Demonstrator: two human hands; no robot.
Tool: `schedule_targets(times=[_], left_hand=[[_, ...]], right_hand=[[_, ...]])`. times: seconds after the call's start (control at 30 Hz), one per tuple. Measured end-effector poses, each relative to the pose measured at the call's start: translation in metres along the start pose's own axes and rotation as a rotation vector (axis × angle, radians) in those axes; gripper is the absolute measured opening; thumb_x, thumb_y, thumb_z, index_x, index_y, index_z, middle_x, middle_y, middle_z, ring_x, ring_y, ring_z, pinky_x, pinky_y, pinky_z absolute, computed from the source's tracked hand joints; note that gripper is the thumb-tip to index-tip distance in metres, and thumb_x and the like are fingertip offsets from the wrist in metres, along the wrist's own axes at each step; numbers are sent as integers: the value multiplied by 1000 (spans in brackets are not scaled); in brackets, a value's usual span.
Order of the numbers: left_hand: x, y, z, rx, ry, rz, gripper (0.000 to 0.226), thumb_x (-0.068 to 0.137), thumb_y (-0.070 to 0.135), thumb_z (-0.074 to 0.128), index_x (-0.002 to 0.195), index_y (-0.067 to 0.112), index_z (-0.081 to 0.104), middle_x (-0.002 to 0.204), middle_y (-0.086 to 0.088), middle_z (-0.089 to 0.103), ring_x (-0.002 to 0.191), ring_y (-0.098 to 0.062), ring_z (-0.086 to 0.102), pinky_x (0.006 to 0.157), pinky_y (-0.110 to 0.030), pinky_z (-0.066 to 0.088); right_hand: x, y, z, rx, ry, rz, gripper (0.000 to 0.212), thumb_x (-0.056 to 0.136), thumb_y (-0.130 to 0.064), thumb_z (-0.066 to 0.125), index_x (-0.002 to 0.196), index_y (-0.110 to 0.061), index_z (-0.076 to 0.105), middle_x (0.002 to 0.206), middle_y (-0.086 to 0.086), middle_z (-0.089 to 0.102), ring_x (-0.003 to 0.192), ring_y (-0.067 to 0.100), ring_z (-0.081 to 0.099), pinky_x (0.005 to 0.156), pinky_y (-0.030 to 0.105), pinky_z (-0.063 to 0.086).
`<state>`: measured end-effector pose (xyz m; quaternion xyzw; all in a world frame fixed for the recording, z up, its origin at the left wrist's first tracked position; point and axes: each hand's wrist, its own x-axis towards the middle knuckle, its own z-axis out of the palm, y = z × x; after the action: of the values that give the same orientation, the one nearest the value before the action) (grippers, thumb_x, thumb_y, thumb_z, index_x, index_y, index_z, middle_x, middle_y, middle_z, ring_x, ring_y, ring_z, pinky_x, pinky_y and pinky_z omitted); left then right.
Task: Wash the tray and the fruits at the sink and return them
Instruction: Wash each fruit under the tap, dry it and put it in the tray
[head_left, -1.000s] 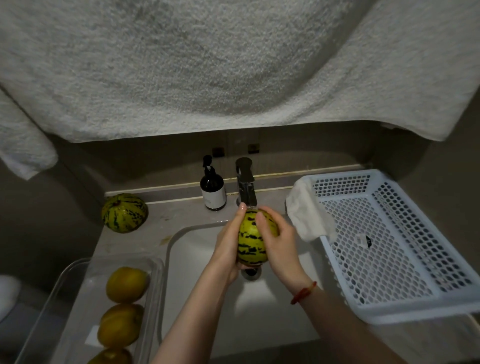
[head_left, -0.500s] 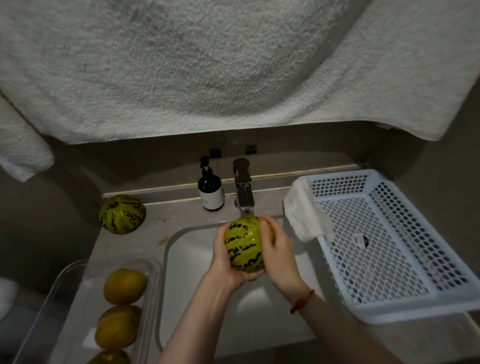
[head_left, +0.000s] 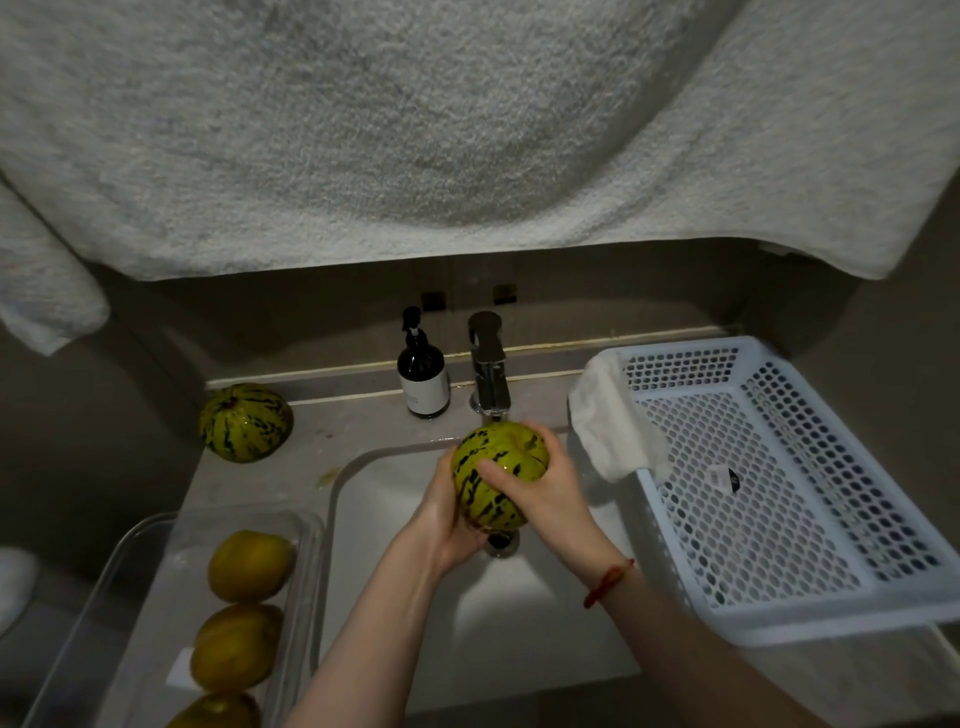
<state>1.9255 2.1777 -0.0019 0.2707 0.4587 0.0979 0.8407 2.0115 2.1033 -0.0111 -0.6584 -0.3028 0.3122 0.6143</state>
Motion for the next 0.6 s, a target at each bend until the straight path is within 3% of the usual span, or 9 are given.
schedule_targets(times=[0.07, 0.13, 0.2, 0.27, 0.33, 0.43, 0.53, 0.6], left_hand=[[-2, 6, -1, 109, 53, 17, 54, 92, 61, 35, 89, 14, 63, 73, -11, 67, 63, -22, 65, 43, -23, 50], [-5, 12, 0, 224, 38, 81, 54, 88, 66, 37, 96, 19, 63, 88, -10, 66, 80, -25, 64, 58, -36, 56], [-8, 14, 3, 293, -22, 151, 52, 77, 65, 54, 111, 26, 60, 105, -9, 65, 95, -27, 62, 73, -45, 54], [-8, 10, 5, 270, -29, 223, 54, 70, 57, 66, 117, 31, 56, 106, -6, 64, 95, -25, 63, 68, -41, 54], [-8, 6, 7, 195, -4, 227, 45, 78, 53, 63, 115, 28, 58, 100, -7, 67, 90, -25, 64, 63, -37, 54], [-5, 4, 7, 45, -14, 91, 45, 83, 58, 52, 102, 18, 64, 80, -11, 74, 87, -29, 64, 68, -40, 54], [-4, -1, 9, -87, -55, 25, 54, 83, 59, 47, 99, 10, 64, 77, -15, 73, 87, -33, 63, 67, -42, 54], [-2, -3, 9, -72, -43, 32, 55, 86, 59, 44, 98, 9, 64, 77, -16, 73, 88, -34, 63, 72, -44, 54]], right_hand=[[2, -1, 0, -72, 20, 4, 66, 67, -21, 83, 121, -25, 45, 103, -13, 57, 107, 14, 59, 79, 13, 47], [2, -2, -2, -244, -6, -57, 73, 64, -25, 84, 125, -23, 46, 112, -6, 55, 109, 12, 54, 87, 19, 47], [1, -3, -3, -369, -42, -135, 80, 62, -31, 83, 132, -25, 43, 122, -5, 49, 113, 10, 49, 96, 26, 45], [1, -6, -4, -407, -81, -218, 81, 62, -36, 81, 133, -30, 43, 124, -9, 46, 115, 7, 46, 97, 24, 43], [2, -5, -6, -322, -95, -256, 72, 63, -36, 80, 128, -34, 48, 123, -13, 49, 114, 3, 48, 94, 18, 44], [3, -6, -8, 77, -64, -151, 39, 74, -31, 70, 111, -37, 62, 115, -13, 61, 108, 4, 58, 82, 17, 51], [10, -10, -1, 148, 83, -72, 13, 83, -27, 65, 93, -33, 70, 96, -13, 69, 94, 5, 64, 70, 11, 50], [20, -13, 5, 203, 236, 131, 11, 85, -23, 64, 78, -24, 72, 85, -6, 70, 90, 18, 66, 69, 21, 55]])
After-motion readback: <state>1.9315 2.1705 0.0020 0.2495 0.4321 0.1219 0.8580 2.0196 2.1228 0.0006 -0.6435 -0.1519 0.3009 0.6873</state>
